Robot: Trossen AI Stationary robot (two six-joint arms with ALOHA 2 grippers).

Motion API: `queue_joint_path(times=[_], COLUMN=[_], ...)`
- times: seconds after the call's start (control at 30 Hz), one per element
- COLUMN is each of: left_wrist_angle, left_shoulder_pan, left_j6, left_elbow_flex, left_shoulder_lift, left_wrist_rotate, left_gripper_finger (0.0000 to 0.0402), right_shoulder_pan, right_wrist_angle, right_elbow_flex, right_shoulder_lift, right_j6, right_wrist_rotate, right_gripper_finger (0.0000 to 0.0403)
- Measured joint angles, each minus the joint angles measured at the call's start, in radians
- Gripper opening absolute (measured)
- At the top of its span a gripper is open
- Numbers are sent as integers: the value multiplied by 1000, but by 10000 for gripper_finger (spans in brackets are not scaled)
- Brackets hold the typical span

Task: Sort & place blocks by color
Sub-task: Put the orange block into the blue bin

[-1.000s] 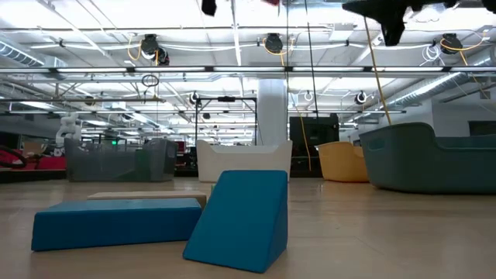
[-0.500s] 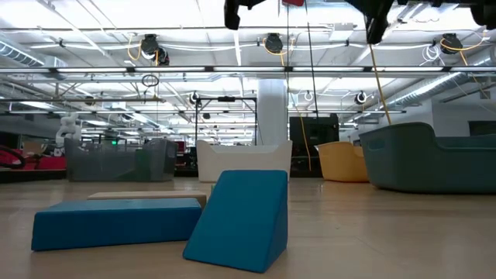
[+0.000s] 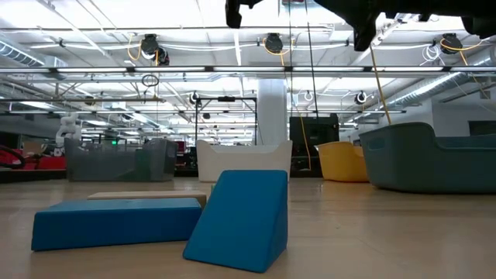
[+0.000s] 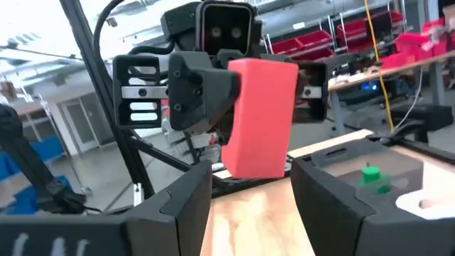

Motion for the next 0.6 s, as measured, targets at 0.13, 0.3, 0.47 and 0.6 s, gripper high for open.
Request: queue_joint_path(times=[0.13, 0.3, 0.47, 0.6], left_wrist_angle=[0, -1, -4, -11], left_shoulder_pan=[-1, 1, 0, 0], left_j6=[4, 19, 56, 72], left_elbow_flex=[0, 0, 0, 0], left_shoulder_lift=[0, 0, 0, 0], left_wrist_rotate=[1, 0, 0, 0], left_gripper_finger=[137, 141, 144, 139], right_shoulder_pan=[0, -9, -23, -23], right_wrist_angle=[27, 39, 38, 66], right_elbow_flex=[0, 0, 0, 0], right_shoulder_lift=[18, 20, 20, 19], right_j6=[-61, -106, -104, -103], right_wrist_rotate=[0, 1, 6, 6], right_gripper_finger=[185, 185, 185, 185])
